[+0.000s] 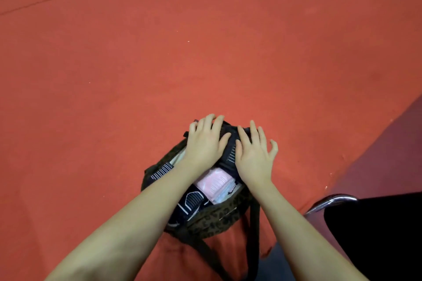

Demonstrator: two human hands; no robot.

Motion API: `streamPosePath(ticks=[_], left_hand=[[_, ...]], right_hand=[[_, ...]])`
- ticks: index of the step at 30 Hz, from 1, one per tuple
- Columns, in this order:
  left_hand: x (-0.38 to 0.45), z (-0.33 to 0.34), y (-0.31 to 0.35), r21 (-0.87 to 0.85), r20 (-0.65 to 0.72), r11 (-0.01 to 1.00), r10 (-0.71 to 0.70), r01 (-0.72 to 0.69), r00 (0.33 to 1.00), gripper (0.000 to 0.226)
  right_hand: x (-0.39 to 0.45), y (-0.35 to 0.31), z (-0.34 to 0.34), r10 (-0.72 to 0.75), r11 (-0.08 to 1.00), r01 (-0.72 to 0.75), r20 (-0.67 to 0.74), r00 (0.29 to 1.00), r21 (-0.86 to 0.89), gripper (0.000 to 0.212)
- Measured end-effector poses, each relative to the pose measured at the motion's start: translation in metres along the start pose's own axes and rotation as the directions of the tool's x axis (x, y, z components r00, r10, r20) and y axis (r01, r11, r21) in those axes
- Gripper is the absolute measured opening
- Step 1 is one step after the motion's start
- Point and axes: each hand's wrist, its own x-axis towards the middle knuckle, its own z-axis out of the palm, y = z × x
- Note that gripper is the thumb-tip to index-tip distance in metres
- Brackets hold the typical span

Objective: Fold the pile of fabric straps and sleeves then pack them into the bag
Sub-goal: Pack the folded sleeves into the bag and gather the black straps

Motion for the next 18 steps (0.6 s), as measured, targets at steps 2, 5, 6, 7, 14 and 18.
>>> streamPosePath(ticks=[2, 5, 6, 7, 14, 18], left_hand=[[-0.013, 0.007, -0.001, -0.043, -0.024, 0.999, 0.005, -0.006, 1.000, 0.051], [-0.027, 0.012, -0.003, -0.076, 0.149, 0.996, -0.041, 0.053, 0.988, 0.054], [-0.027, 0.015, -0.005, -0.087, 0.221, 0.993, -0.063, 0.084, 0.973, 0.055], [-0.024, 0.018, -0.008, -0.078, 0.272, 0.993, -0.066, 0.091, 0.960, 0.056], [-0.003, 0.016, -0.016, -0.060, 0.424, 0.998, 0.000, 0.028, 0.906, 0.055], [-0.013, 0.001, -0.017, -0.035, 0.383, 0.999, -0.016, 0.032, 0.924, 0.056]], right_hand=[[0.003, 0.003, 0.002, 0.016, 1.000, -0.016, 0.028, 0.999, 0.012, 0.048], [0.002, 0.004, 0.005, 0.058, 0.998, -0.061, 0.087, 0.995, 0.029, 0.055], [0.000, 0.004, 0.005, 0.065, 0.997, -0.068, 0.103, 0.993, 0.028, 0.058], [-0.001, 0.004, 0.004, 0.069, 0.997, -0.072, 0.114, 0.991, 0.026, 0.060], [0.005, 0.003, -0.007, 0.019, 0.999, -0.017, 0.095, 0.995, -0.029, 0.048], [0.004, -0.003, -0.014, 0.017, 0.998, -0.010, 0.124, 0.992, -0.056, 0.047]])
